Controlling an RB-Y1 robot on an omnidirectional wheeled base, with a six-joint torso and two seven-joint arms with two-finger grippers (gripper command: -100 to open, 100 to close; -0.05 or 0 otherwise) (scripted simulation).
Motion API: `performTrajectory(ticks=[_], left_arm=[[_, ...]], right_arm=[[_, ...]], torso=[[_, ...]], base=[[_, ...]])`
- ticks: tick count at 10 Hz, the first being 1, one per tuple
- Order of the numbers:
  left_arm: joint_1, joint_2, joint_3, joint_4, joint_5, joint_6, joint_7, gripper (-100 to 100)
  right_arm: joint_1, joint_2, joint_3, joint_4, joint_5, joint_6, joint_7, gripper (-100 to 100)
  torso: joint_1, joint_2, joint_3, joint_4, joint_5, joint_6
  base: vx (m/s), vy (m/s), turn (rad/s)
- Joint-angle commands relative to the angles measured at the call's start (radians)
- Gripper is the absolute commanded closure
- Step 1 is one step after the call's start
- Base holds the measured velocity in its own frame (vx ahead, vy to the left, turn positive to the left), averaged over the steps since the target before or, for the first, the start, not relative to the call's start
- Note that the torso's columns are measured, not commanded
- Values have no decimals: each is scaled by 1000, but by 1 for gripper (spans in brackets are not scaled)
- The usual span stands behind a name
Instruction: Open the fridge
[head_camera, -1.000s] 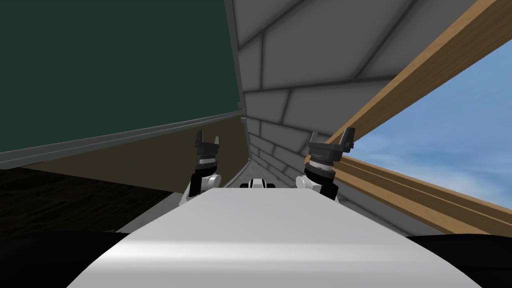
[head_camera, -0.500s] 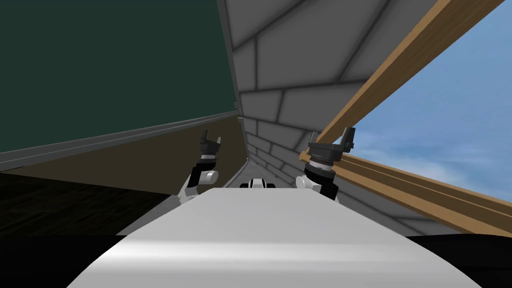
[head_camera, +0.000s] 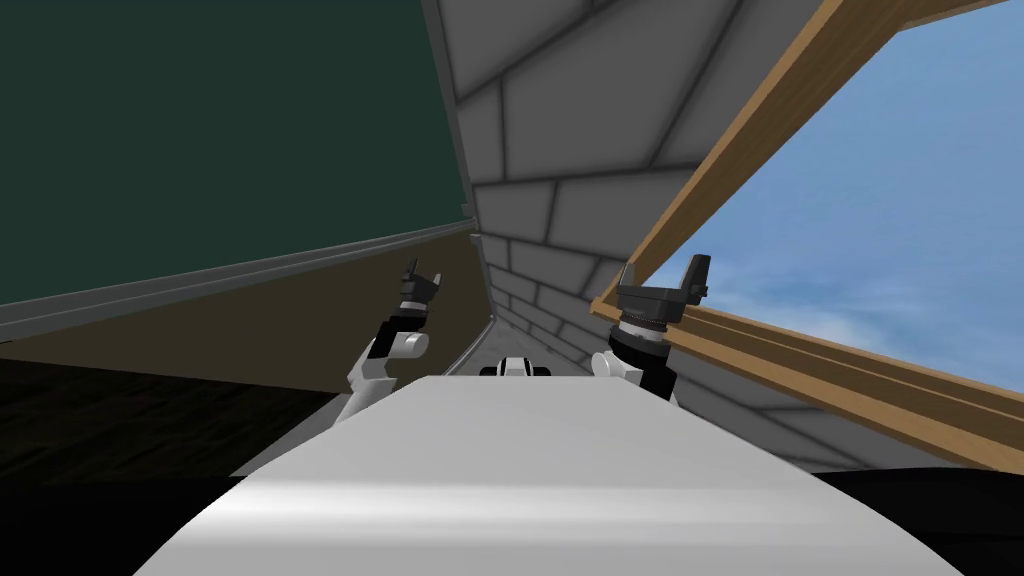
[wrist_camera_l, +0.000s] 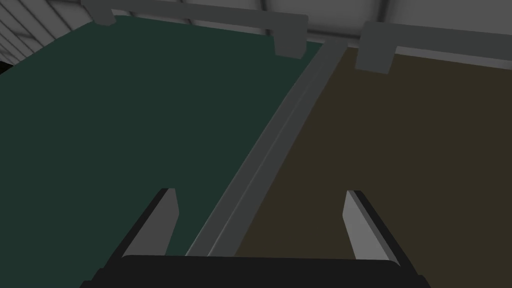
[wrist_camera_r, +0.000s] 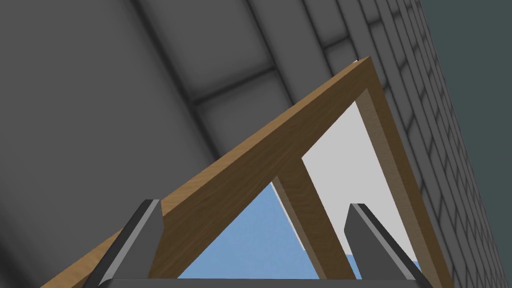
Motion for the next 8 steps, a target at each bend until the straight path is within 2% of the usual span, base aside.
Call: performTrajectory(ticks=[1,2,3,4,5,7,8], left_arm=[[-56,54,11,69,45,56,8,-100],[-82,82,23,93,77,84,17,-100],[-87,91,23,103,77,91,17,-100],[-118,127,34,138,109,121,26,-100],[-118,127,34,138,109,126,26,-100],[-181,195,57,207,173,186,44,-100],[-181,198,57,207,173,197,44,-100]], right_arm=[[0,0,0,0,0,0,0,0],[0,0,0,0,0,0,0,0],[0,0,0,0,0,0,0,0],[0,0,0,0,0,0,0,0],[0,0,0,0,0,0,0,0],[0,0,0,0,0,0,0,0],[0,0,0,0,0,0,0,0]], torso=[[0,-1,0,0,0,0],[0,-1,0,0,0,0],[0,0,0,0,0,0],[0,-1,-1,0,0,0],[0,-2,-1,-1,0,0],[0,-1,-1,0,0,0],[-1,-1,0,0,0,0]], base=[[-45,-6,-88],[-65,-22,-145],[-43,-17,-61],[-28,-17,-105],[-20,-14,-44],[-28,-29,-116],[-24,-32,-49]])
